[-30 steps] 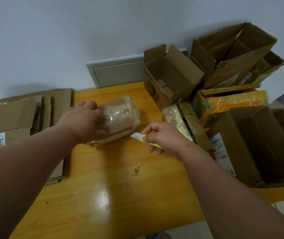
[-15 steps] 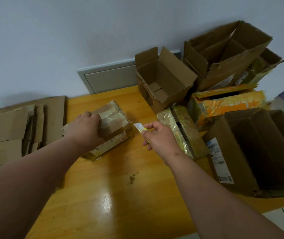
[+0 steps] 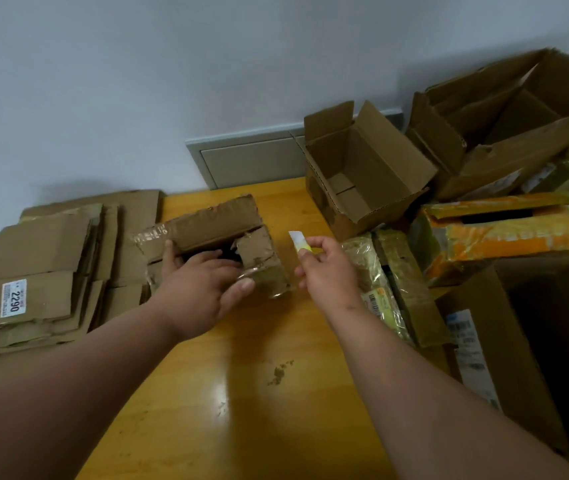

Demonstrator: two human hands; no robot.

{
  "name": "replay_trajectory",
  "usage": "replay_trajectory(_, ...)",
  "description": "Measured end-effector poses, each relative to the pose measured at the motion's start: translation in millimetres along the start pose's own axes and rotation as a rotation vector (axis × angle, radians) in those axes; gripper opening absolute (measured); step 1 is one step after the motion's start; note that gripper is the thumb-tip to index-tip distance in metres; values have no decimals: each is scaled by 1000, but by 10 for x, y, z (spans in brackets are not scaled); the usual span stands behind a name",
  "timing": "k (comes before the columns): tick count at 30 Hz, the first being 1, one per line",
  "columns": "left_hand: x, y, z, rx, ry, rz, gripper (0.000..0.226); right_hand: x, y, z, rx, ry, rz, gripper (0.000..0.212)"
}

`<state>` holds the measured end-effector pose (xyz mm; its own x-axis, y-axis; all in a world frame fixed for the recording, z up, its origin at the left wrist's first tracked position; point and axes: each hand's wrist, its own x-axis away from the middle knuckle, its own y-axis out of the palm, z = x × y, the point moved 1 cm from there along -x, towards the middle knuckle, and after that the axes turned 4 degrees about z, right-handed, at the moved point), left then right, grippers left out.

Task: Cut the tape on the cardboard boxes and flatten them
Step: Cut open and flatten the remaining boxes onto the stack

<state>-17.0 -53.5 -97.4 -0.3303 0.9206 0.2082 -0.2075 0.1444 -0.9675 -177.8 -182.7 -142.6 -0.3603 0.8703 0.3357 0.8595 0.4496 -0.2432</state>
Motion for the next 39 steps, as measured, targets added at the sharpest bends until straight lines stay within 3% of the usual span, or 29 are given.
replay_trajectory(2,-27,-34,16,65,-121,53,72,-33,35,38,0,31,7,14)
replay_trajectory(5,-34,-102,-12,124,-300,248,34,-83,62,142,75,112,-9,19)
replay_trajectory(6,-40,-116,-35,111,-338,292,34,-93,67,192,124,147,-32,24)
replay_trajectory(8,-61,-142,-81,95,-386,269,63,-92,88,297,245,210,-88,33)
replay_trajectory(11,-125,-128,-172,142,-393,100,99,-25,98,447,428,259,-163,41)
replay_trajectory(15,-47,-2,-348,148,-416,-156,129,93,88,530,666,246,-303,49)
replay_trajectory(18,109,151,-428,141,-428,-190,141,103,59,441,665,218,-264,49)
replay_trajectory(21,175,241,-445,171,-403,-77,144,42,61,227,440,121,-44,45)
replay_trajectory(23,180,262,-424,182,-368,27,146,21,124,32,392,-38,87,37)
replay_trajectory(25,174,261,-403,143,-333,125,147,14,255,-151,453,-227,110,37)
replay_trajectory(28,151,242,-420,36,-311,200,146,6,498,-322,628,-384,46,57)
replay_trajectory(34,147,237,-489,21,-328,153,144,-118,896,-442,858,-229,-8,101)
replay_trajectory(39,148,249,-492,126,-332,82,143,-199,964,-496,875,-203,-8,98)
